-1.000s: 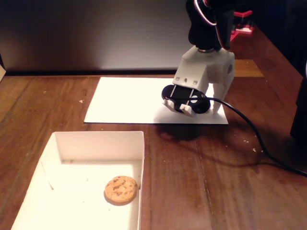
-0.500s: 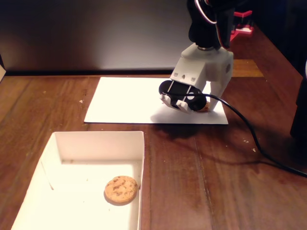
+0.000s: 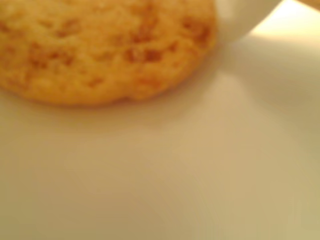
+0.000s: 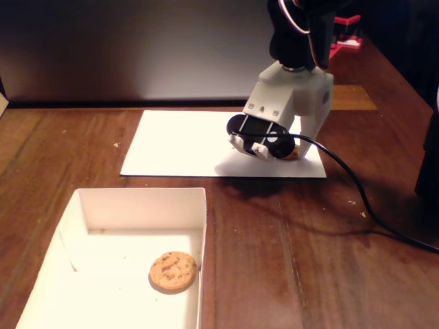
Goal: Grasp a mini cookies block and put it in the white box.
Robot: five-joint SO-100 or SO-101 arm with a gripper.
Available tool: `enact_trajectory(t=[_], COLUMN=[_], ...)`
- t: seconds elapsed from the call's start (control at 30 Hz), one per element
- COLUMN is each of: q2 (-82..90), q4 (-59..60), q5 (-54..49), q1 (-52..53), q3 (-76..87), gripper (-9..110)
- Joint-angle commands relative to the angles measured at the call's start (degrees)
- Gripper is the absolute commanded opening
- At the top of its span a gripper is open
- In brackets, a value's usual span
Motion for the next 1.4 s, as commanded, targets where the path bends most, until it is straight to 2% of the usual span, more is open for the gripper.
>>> enact_trajectory(t=[0.0, 0.37, 0.83, 1.03, 1.37], q2=[1.9, 12.7, 9.7, 6.7, 6.8], q4=[-0.4, 2.1, 13.0, 17.2, 19.6], q5=[-1.0, -5.4, -9.5, -14.7, -20.1], q1=[0.7, -0.8, -2.9, -5.9, -14.3], q3=[-1.9, -8.9, -32.9, -43.7, -48.2], gripper=[19, 19, 19, 20, 20])
